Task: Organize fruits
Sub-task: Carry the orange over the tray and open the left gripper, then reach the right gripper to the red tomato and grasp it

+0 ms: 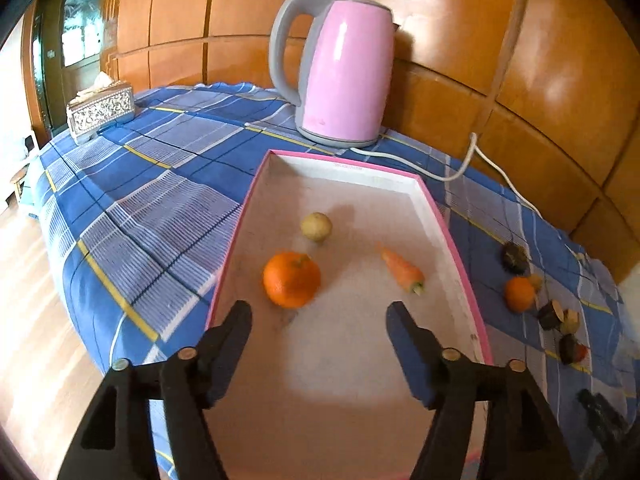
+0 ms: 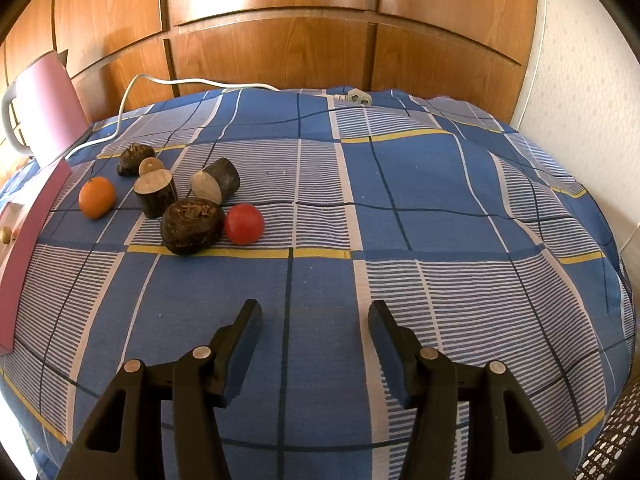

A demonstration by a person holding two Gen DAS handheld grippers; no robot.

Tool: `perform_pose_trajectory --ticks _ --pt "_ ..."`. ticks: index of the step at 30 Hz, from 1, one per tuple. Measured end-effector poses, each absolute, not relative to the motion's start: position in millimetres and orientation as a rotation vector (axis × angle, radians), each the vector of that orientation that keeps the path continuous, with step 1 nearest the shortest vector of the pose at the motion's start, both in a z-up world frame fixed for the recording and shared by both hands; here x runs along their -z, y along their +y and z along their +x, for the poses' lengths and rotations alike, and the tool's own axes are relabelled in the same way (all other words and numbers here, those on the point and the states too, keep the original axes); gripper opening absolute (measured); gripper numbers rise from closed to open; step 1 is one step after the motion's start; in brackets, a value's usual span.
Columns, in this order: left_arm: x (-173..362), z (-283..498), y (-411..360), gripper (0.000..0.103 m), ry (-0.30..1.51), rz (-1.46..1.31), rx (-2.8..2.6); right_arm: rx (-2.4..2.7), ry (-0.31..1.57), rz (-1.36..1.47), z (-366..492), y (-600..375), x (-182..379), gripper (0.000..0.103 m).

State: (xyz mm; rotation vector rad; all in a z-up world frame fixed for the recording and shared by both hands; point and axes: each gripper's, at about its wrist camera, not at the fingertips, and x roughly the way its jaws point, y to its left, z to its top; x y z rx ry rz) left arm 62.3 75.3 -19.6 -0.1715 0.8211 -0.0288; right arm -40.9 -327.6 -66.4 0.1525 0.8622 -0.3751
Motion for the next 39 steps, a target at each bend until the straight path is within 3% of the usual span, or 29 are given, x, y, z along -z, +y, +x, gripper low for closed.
perform_pose_trajectory --ticks 11,13,16,33,35,39 --pt "19.3 28.9 41.1 0.073 0.818 -0.11 0.123 0.317 0.87 0.197 -33.2 -328.3 61.7 0.056" --pt "19.2 25.9 37.3 0.073 0.819 -0.105 0.134 0.294 0.862 0.202 -28.8 -326.5 58.7 0.045" --pt "20.1 23.9 35.9 0.073 0.826 -0.104 0.138 0.263 0.854 0.194 -18.7 -324.2 54.5 0.038" --pt "22.7 26.5 46.6 0.075 0.84 -0.128 0.114 0.187 0.922 0.087 30.7 -325.9 64.9 0.038" --pt "23.0 26.4 48.3 0.077 0.839 -0.128 0.103 0.169 0.92 0.094 33.1 -326.4 65.0 0.026" --pt "22.2 25.4 55.9 0.084 0.831 -0.139 0.061 0.161 0.918 0.095 31.3 -323.2 64.3 0.025"
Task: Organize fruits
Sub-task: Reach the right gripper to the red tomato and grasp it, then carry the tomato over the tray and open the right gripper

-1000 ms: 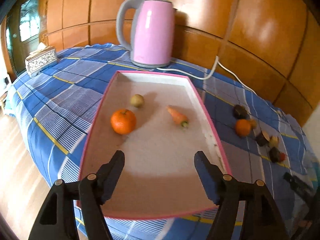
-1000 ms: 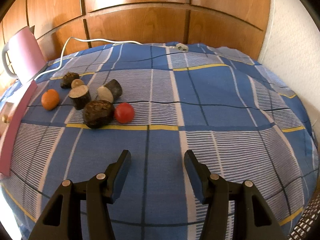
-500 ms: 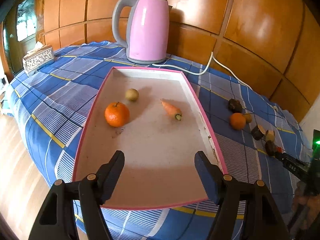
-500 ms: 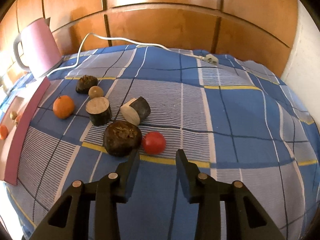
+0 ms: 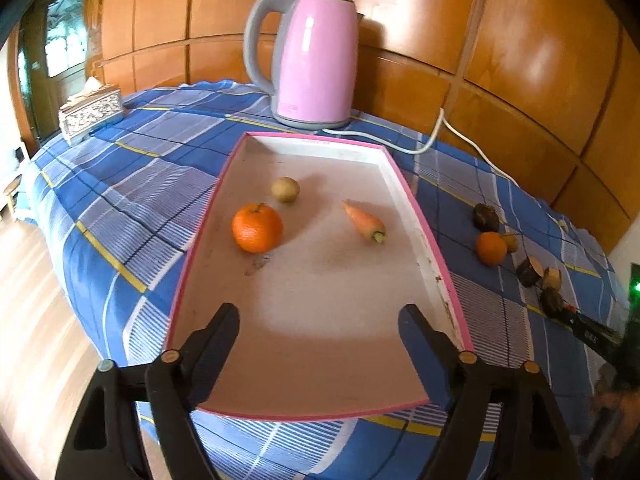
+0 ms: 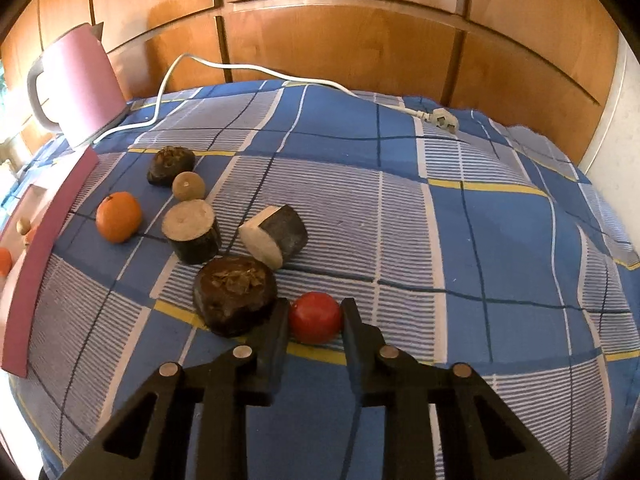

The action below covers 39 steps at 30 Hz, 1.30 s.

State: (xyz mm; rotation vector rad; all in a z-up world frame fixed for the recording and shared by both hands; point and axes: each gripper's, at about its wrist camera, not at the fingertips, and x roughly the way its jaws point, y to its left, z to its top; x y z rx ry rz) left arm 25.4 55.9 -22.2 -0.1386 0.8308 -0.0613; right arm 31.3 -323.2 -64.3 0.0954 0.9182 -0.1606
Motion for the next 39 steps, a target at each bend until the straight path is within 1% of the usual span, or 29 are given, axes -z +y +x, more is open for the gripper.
perform_pose_trajectory --ticks 5,11,25,34,39 --pt "20.2 24.8 65.5 0.091 0.82 -0.153 0.018 0.152 0.895 0.132 14.7 -320.1 56.5 0.025" --pt "19.0 23.3 69.6 0.094 0.817 -0.166 0.002 0.073 0.864 0.143 -0.2 -302.6 39.1 0.025" --pt "15.5 22.9 80.4 0.094 0.798 -0.201 -0.031 -0.323 0.892 0.101 11.8 -191.5 23.8 0.025" --pt "14.8 28.6 105.6 0.094 0.783 -0.251 -0.106 -0.454 0.869 0.072 29.0 -139.0 4.9 0.025" --pt "14.3 30.3 110.9 0.094 0.78 -0.258 -0.115 -0.491 0.869 0.038 45.6 -110.7 4.7 0.025"
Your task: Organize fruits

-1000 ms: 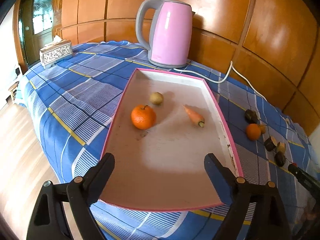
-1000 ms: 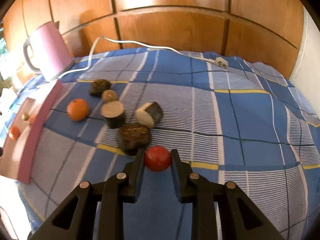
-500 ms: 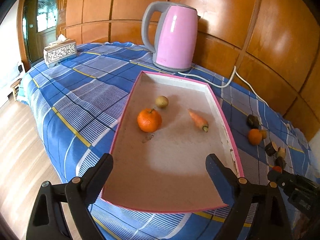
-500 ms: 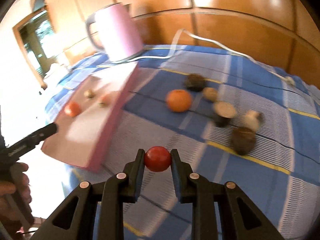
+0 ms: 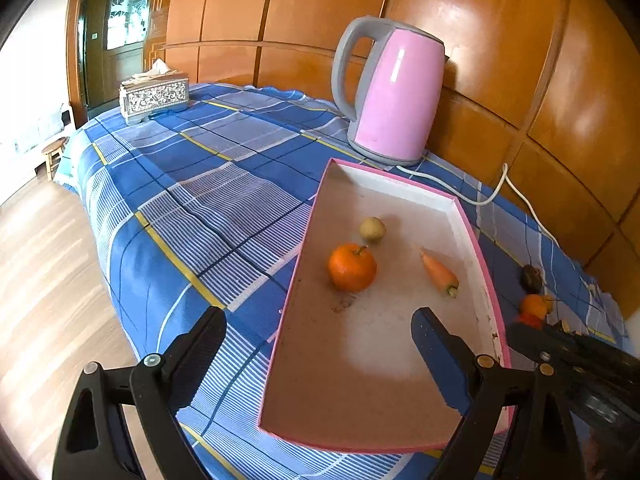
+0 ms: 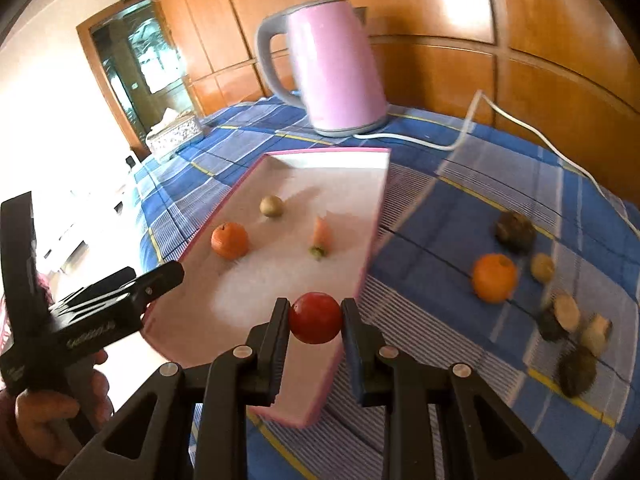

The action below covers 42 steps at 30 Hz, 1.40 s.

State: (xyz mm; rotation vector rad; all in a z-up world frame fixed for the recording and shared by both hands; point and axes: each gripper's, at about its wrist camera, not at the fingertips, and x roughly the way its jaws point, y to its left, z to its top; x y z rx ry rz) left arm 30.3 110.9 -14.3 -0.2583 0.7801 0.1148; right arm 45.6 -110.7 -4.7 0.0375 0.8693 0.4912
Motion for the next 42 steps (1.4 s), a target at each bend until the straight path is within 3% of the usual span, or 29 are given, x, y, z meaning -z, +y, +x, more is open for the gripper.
perform_pose_trajectory --ticks 13,42 --pt "20.2 30.7 101.2 0.094 0.801 -0.229 -0.087 -0.395 0.876 -0.085 69.6 -85.0 23.8 0.027" --pt "14.6 20.8 65.3 0.094 0.801 -0.133 0.015 -0.163 0.793 0.015 21.4 -145.0 9.5 0.035"
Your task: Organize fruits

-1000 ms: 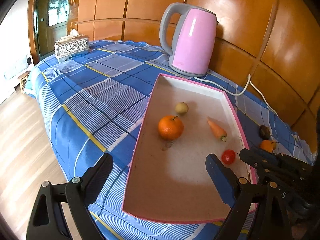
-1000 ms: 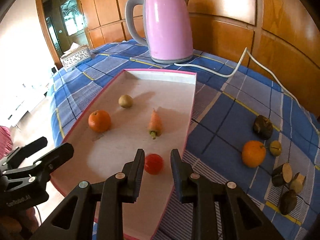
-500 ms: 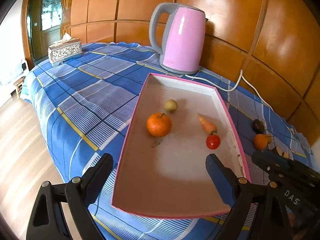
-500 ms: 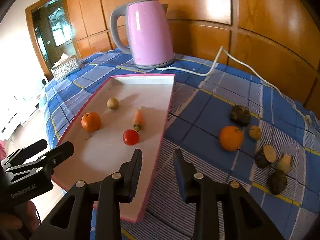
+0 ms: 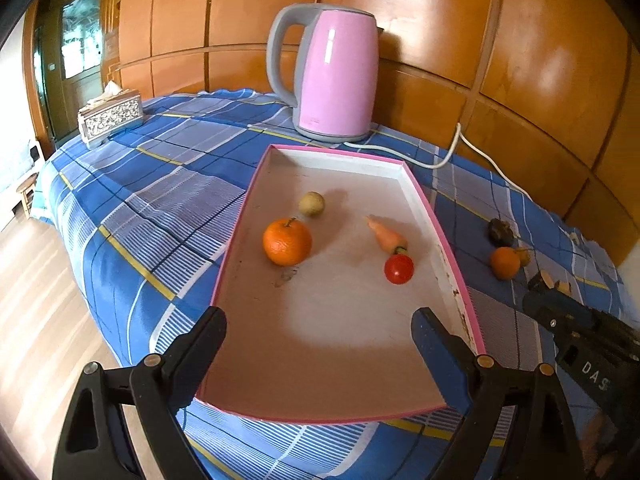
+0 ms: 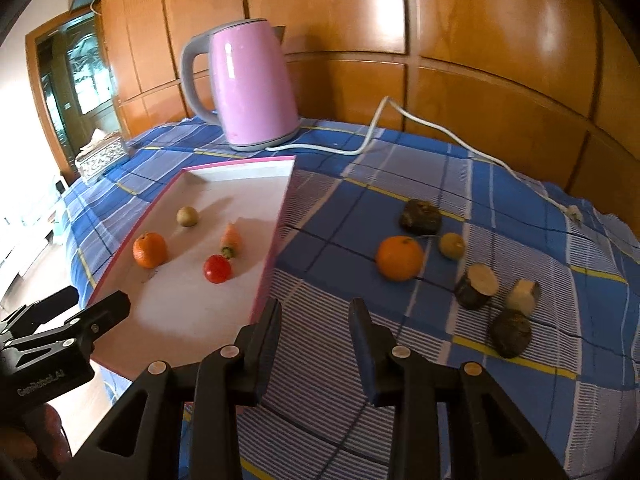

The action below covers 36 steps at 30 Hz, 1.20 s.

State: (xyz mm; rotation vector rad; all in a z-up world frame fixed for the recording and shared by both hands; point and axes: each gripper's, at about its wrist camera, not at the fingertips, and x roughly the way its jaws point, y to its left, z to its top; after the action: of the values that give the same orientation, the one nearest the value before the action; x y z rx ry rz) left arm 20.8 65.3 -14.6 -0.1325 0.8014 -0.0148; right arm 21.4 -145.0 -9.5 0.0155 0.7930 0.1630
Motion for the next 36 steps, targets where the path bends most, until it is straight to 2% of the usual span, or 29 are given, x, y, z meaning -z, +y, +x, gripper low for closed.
perform_pose_trajectory --ticks 20,36 --pt "9.0 19.1 32.8 0.093 0.8 -0.078 0.165 0.081 0.81 0.099 1.8 -229.1 29.8 0.035" --pt "-9.3 64.6 -40.2 0.091 0.85 -0.002 0.335 0.282 0.846 0.199 -28.8 -315.6 51.2 0.035"
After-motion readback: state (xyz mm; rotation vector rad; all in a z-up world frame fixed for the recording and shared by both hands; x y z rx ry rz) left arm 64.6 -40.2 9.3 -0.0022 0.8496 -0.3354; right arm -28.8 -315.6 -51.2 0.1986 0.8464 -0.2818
